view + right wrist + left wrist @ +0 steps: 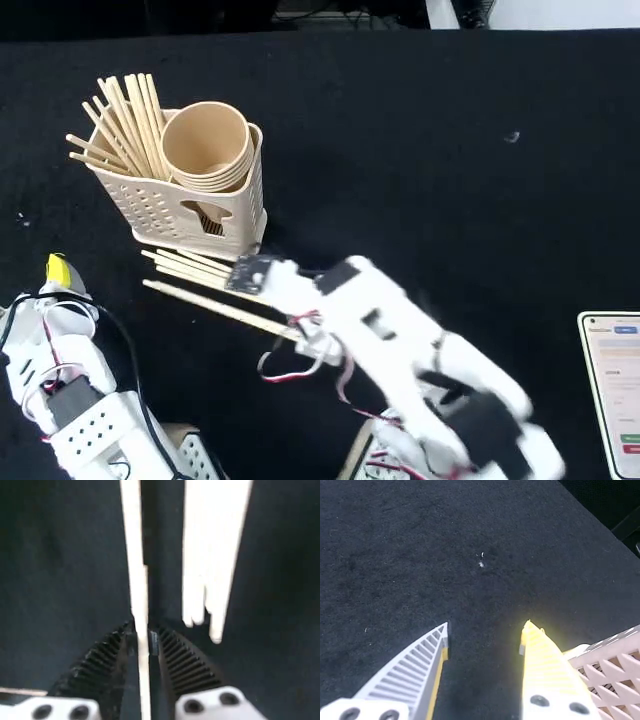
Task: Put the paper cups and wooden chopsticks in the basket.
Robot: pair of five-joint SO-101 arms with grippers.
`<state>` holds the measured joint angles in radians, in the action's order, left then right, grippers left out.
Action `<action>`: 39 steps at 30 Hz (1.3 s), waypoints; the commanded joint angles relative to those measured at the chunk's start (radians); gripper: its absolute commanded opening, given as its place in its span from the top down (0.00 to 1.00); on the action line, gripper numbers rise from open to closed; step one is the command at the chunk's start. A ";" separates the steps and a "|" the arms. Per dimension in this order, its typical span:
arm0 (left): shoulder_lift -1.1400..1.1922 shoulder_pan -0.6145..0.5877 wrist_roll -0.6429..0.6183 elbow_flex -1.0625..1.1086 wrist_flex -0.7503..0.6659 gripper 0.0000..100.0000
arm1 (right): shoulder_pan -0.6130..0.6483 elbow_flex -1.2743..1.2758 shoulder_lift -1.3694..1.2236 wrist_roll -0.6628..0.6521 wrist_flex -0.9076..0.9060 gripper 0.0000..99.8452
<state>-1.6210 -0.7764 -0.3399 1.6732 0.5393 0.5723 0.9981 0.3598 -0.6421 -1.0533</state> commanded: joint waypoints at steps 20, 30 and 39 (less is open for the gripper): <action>-0.012 0.010 -0.008 -0.039 -0.003 0.77 | -0.293 0.226 0.383 -0.376 -0.126 0.86; -0.012 0.010 -0.008 -0.039 -0.003 0.77 | -0.147 0.243 0.377 -0.276 -0.049 0.82; -0.012 0.010 -0.008 -0.039 -0.003 0.77 | -0.066 0.277 0.375 -0.265 0.051 0.85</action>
<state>-1.6210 -0.7764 -0.3399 1.6732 0.5393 0.4971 1.2681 0.7020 -0.9152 -1.0533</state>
